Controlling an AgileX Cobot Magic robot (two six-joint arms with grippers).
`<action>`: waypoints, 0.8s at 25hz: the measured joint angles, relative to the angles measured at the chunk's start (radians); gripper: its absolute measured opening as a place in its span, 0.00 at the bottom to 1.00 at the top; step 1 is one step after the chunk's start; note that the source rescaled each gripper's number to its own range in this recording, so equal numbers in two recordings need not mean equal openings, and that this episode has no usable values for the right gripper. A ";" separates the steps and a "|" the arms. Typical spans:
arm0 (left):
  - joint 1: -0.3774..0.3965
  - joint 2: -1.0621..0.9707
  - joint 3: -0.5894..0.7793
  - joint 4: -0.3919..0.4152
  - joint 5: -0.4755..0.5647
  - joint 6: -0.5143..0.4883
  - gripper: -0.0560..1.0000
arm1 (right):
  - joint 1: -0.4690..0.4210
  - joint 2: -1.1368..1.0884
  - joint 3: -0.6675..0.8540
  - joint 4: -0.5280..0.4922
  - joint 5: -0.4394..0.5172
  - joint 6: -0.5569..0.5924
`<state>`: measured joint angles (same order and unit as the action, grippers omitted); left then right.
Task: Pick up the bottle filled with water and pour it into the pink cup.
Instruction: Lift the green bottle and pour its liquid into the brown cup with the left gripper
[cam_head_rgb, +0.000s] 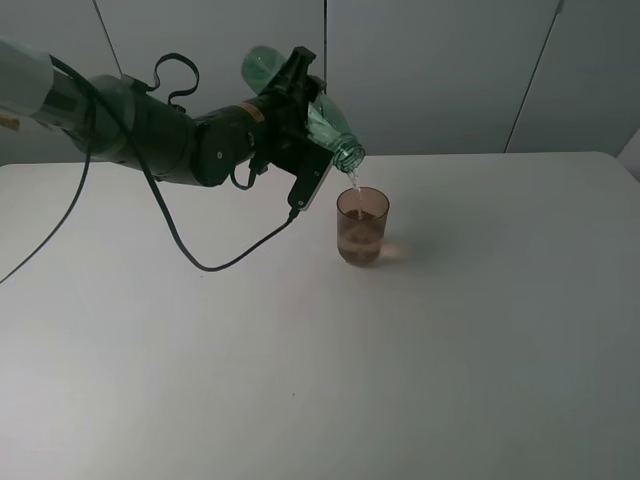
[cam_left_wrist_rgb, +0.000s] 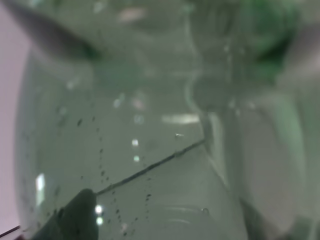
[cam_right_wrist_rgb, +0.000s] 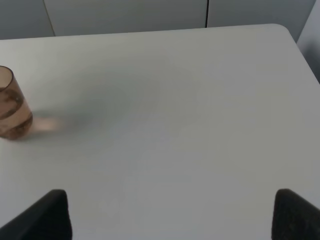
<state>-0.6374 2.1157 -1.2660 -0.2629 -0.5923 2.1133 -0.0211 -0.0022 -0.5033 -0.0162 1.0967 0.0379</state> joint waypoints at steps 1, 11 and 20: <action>0.000 0.000 0.000 0.005 0.000 0.000 0.08 | 0.000 0.000 0.000 0.000 0.000 0.000; 0.000 0.000 0.000 0.042 -0.032 0.000 0.08 | 0.000 0.000 0.000 0.000 0.000 0.000; 0.000 0.000 -0.002 0.076 -0.059 0.000 0.08 | 0.000 0.000 0.000 0.000 0.000 0.000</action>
<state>-0.6374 2.1157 -1.2678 -0.1872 -0.6514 2.1133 -0.0211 -0.0022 -0.5033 -0.0162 1.0967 0.0379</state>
